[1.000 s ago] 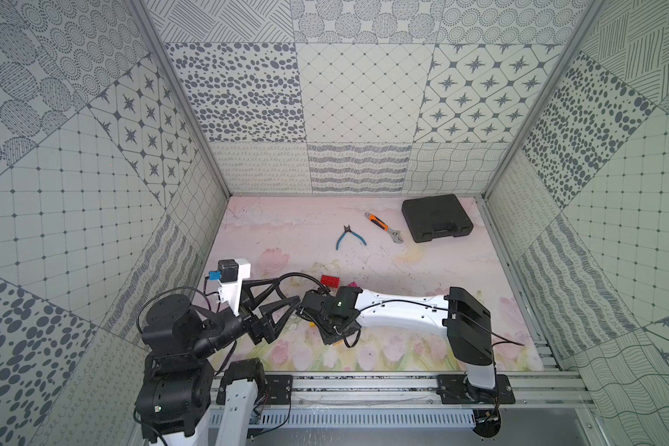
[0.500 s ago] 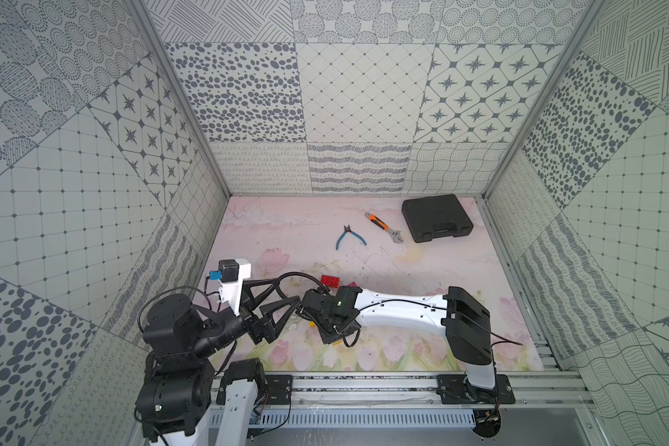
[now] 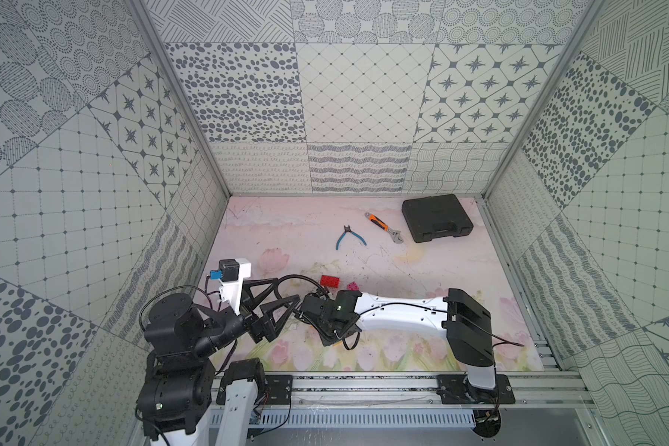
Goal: Assemble a spoon with lego
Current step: Assemble the lego brick with the lego brick, then pick up the lego brick from the center of the board.
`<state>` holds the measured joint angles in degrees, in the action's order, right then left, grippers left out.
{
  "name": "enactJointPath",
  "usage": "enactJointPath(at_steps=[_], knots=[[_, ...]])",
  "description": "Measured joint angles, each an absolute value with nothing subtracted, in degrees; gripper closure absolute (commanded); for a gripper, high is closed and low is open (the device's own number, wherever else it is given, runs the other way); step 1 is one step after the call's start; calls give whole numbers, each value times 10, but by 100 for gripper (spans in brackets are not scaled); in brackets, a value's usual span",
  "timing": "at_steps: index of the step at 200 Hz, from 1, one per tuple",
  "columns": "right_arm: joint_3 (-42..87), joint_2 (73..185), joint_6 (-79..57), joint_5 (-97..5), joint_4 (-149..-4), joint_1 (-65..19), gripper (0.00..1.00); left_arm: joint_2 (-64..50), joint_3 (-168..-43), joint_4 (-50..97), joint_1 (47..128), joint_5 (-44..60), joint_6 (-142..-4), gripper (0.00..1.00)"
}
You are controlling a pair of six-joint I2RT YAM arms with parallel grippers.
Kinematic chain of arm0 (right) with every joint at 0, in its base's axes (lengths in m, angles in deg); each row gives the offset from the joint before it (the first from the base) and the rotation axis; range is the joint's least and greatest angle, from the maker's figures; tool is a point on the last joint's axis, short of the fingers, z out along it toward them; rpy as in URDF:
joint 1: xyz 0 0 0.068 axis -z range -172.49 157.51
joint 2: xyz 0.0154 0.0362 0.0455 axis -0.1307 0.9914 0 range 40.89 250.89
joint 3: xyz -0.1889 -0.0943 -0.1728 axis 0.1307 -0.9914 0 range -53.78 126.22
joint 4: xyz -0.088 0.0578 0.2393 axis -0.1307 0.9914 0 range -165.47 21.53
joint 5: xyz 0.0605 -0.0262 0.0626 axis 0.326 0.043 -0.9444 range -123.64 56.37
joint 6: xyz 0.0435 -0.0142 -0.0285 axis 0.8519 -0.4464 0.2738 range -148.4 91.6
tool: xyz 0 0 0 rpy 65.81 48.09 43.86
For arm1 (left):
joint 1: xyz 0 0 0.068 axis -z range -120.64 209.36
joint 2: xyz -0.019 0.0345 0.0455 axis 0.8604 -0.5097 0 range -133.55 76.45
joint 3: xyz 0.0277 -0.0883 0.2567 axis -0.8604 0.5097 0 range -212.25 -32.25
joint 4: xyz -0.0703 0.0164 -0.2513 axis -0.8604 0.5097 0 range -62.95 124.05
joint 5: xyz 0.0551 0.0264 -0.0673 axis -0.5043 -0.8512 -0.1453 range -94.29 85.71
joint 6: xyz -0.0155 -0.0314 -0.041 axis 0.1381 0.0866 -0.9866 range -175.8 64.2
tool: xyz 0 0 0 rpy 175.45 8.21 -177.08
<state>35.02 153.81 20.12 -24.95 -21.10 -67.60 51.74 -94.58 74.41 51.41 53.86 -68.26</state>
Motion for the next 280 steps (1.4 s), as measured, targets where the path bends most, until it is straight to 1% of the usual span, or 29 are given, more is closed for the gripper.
enactJointPath(at_steps=[98,280], knots=[[302,1507,203,-238,-261,-681,89,517,-944,744,514,524,-683,9],[303,1497,222,-231,-229,-696,89,517,-937,746,514,512,-683,9]])
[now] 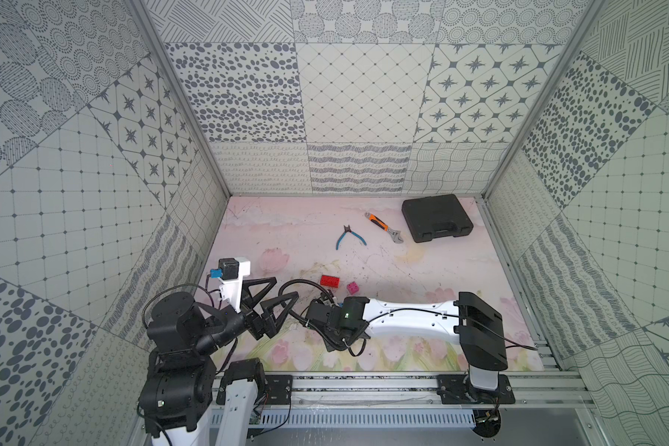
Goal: Assemble a spoon with lego
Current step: Pick up the lego brick from the center of the board.
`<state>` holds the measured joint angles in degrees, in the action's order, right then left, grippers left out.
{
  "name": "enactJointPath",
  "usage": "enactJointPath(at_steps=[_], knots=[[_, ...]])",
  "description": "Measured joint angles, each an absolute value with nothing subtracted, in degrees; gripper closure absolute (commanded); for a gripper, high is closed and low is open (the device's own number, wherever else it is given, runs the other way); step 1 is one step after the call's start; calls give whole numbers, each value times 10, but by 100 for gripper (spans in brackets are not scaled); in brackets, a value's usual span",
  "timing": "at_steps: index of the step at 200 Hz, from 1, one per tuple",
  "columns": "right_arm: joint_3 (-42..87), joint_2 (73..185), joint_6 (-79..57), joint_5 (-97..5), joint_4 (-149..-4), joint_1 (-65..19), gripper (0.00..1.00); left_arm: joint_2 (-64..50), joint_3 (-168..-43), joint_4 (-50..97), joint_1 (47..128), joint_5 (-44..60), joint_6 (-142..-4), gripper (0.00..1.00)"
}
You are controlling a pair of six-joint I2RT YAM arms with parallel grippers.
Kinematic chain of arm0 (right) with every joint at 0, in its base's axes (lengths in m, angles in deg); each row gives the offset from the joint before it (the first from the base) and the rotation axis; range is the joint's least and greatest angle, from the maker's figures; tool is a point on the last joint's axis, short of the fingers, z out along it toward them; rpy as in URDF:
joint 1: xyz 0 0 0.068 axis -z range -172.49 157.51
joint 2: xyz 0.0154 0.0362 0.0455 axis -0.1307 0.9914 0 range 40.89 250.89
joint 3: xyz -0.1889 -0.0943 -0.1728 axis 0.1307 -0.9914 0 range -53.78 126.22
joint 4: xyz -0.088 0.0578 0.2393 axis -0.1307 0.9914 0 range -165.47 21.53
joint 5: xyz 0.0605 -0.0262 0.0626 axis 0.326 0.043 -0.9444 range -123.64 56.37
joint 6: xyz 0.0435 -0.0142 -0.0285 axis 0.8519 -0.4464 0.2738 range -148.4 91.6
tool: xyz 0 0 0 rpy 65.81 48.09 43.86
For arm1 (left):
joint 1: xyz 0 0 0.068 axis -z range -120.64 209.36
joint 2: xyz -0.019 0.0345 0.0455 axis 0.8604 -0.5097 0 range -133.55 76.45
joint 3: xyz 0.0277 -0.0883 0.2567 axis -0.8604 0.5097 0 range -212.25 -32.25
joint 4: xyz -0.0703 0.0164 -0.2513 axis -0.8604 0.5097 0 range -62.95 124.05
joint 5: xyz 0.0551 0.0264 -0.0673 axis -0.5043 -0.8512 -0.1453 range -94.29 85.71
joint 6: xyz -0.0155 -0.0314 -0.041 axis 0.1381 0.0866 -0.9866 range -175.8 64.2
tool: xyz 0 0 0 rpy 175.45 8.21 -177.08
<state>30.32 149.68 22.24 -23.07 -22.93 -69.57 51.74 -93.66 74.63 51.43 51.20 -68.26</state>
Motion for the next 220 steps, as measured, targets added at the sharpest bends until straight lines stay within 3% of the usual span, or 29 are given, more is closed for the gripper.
enactJointPath(at_steps=[220], knots=[[285,1497,265,-202,-244,-709,91,523,-928,748,515,504,-683,8]])
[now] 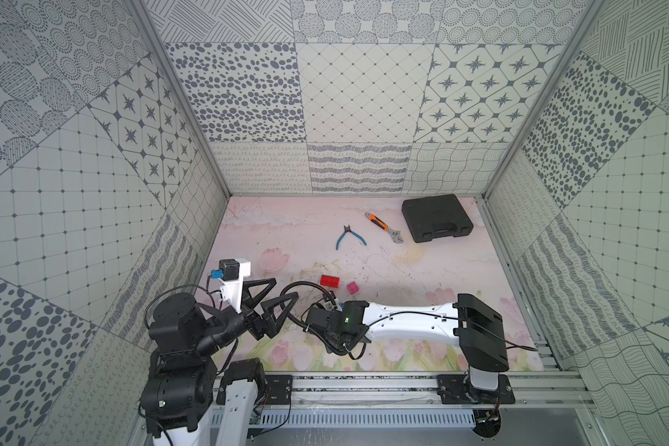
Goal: Assemble a spoon with lego
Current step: Pick up the lego brick from the center of the board.
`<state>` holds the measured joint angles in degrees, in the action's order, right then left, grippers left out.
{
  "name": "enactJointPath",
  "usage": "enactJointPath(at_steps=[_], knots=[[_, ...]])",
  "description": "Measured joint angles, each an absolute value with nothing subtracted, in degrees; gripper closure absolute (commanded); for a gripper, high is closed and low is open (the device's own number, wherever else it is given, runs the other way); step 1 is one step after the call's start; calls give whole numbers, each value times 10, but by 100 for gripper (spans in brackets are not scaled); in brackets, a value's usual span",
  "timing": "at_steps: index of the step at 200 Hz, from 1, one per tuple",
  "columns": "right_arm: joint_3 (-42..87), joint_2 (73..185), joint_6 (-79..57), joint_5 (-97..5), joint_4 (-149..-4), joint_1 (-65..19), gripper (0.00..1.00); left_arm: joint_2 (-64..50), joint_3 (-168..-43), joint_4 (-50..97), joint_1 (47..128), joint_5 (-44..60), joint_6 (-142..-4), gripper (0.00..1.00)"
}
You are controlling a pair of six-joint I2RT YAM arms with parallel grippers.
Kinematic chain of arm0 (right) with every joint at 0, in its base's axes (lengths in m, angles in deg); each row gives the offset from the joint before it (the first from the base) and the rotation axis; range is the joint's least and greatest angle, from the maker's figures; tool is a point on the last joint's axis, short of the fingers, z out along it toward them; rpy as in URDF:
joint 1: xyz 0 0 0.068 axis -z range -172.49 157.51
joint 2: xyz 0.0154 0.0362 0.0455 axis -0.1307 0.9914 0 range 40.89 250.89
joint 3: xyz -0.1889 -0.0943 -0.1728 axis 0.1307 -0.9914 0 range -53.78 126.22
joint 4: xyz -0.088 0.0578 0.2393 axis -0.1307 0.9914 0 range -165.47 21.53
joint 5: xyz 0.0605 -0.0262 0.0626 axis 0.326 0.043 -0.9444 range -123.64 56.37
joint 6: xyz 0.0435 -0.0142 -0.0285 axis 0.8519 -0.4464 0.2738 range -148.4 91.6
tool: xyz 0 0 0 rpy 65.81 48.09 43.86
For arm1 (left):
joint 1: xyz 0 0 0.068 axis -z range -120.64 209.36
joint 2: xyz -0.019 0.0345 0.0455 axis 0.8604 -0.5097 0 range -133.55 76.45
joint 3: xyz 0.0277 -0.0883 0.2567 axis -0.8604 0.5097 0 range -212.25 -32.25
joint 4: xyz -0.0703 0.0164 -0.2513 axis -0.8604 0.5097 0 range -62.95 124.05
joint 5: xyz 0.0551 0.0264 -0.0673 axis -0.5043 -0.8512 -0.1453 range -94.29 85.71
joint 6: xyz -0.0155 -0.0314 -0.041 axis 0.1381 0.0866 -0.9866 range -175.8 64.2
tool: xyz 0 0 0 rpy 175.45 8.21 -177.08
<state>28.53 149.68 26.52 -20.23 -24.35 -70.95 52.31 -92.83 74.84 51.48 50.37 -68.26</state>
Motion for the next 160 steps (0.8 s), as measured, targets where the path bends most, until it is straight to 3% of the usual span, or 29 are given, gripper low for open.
enactJointPath(at_steps=[160], knots=[[247,1472,305,-169,-264,-717,87,524,-926,748,518,493,-683,8]])
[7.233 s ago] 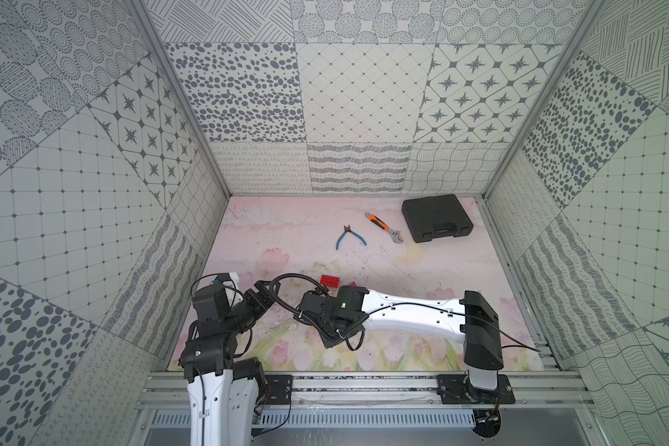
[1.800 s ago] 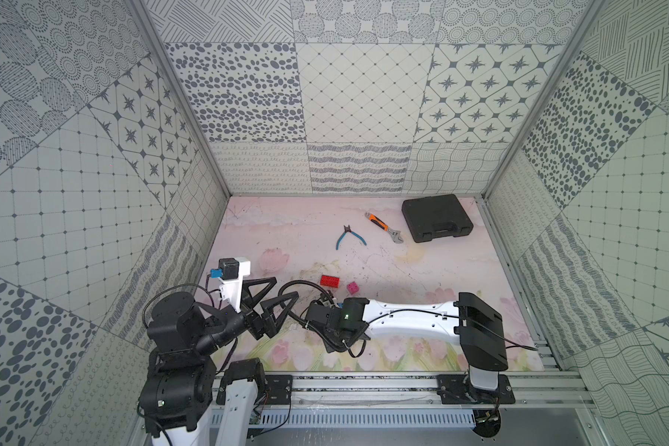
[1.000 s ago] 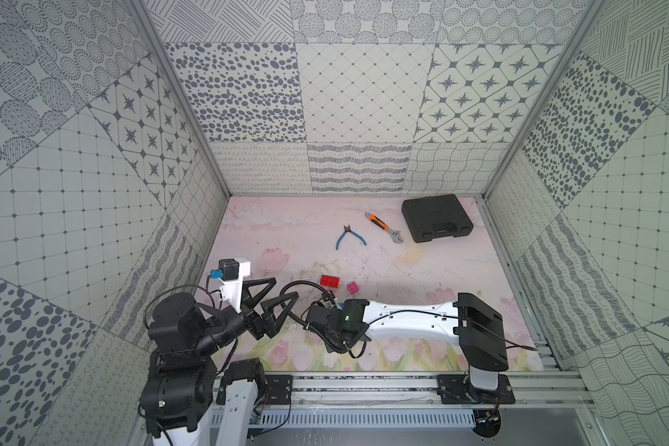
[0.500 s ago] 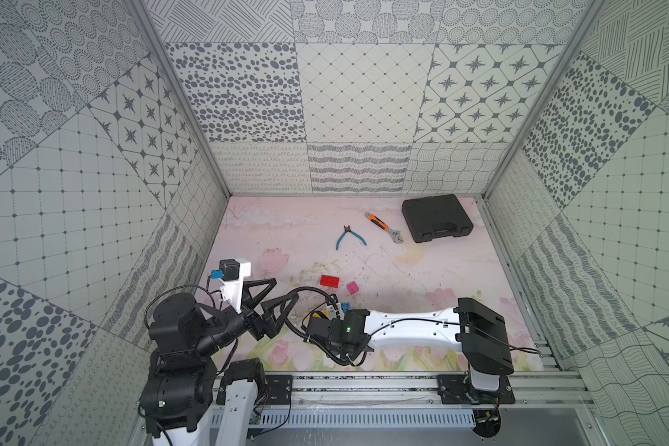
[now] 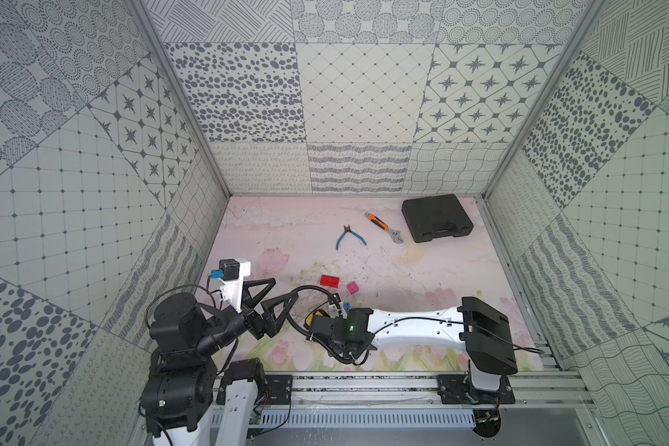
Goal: Assemble a spoon with lego
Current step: Pick up the lego brick from the center of the board, then place the lego brick at the center of the board.
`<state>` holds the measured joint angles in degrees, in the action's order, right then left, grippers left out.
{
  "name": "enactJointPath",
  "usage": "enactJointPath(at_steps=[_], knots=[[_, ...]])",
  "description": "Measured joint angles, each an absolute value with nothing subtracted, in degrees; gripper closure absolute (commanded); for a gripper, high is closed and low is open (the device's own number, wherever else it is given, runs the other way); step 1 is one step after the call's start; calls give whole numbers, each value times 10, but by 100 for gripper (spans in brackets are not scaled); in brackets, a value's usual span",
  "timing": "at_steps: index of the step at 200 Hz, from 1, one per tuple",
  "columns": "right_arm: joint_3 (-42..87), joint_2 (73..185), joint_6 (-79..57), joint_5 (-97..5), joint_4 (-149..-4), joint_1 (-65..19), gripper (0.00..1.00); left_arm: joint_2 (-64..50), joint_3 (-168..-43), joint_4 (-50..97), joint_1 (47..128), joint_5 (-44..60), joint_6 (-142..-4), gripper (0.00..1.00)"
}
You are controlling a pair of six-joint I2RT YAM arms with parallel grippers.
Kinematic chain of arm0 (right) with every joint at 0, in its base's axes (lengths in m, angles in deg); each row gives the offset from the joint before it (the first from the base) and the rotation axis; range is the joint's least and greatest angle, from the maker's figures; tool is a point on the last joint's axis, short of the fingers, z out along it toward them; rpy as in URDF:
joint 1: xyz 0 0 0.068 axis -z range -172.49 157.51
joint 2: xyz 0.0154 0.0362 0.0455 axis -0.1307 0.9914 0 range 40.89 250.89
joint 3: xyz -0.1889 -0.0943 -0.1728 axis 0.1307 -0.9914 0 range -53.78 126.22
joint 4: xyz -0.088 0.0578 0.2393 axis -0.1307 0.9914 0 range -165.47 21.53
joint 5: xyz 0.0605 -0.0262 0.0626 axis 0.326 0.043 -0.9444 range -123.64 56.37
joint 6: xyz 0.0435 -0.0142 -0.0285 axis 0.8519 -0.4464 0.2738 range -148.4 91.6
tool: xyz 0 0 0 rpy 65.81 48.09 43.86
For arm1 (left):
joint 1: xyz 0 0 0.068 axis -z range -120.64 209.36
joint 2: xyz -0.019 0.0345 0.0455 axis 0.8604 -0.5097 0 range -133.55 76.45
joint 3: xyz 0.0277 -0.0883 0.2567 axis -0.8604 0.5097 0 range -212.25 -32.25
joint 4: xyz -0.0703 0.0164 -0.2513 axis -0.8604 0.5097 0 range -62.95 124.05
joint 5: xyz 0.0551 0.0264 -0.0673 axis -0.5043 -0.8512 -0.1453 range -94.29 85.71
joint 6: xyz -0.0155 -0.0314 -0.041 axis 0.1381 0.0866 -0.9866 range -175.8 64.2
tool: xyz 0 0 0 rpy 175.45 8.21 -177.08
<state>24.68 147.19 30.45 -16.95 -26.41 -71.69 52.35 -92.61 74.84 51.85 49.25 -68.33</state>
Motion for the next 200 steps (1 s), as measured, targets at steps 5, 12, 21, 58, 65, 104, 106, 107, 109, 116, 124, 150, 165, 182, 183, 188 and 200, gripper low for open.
enactJointPath(at_steps=[5,12,21,58,65,104,106,107,109,116,124,150,165,182,183,188,200], knots=[[251,1472,301,-170,-254,-715,87,523,-927,749,518,492,-684,8],[255,1471,299,-171,-242,-714,87,523,-929,748,518,491,-684,8],[261,1469,296,-171,-228,-711,87,522,-931,748,518,490,-685,8],[271,1426,289,-164,-188,-691,88,520,-943,746,518,488,-690,8],[272,1414,286,-161,-182,-684,87,520,-943,744,518,489,-692,8],[267,1368,260,-151,-164,-609,87,521,-929,723,518,492,-717,8],[266,1368,260,-150,-164,-603,87,521,-926,721,518,492,-719,8],[265,1366,258,-150,-164,-599,87,521,-925,720,518,493,-720,8],[264,1365,256,-150,-164,-595,87,521,-923,717,518,493,-722,8],[258,1362,249,-149,-166,-574,87,522,-915,710,518,495,-729,8],[252,1360,243,-149,-167,-554,87,522,-907,704,518,496,-736,9],[239,1362,218,-150,-178,-488,87,524,-883,679,518,501,-759,9],[239,1370,206,-151,-193,-462,87,526,-868,666,518,505,-770,9],[242,1391,194,-155,-207,-442,87,529,-854,655,518,509,-782,9],[242,1392,193,-155,-207,-442,87,529,-854,654,518,509,-783,9],[242,1401,190,-155,-212,-438,87,530,-851,652,518,510,-783,9],[242,1419,185,-156,-222,-431,87,531,-845,645,518,512,-788,9]])
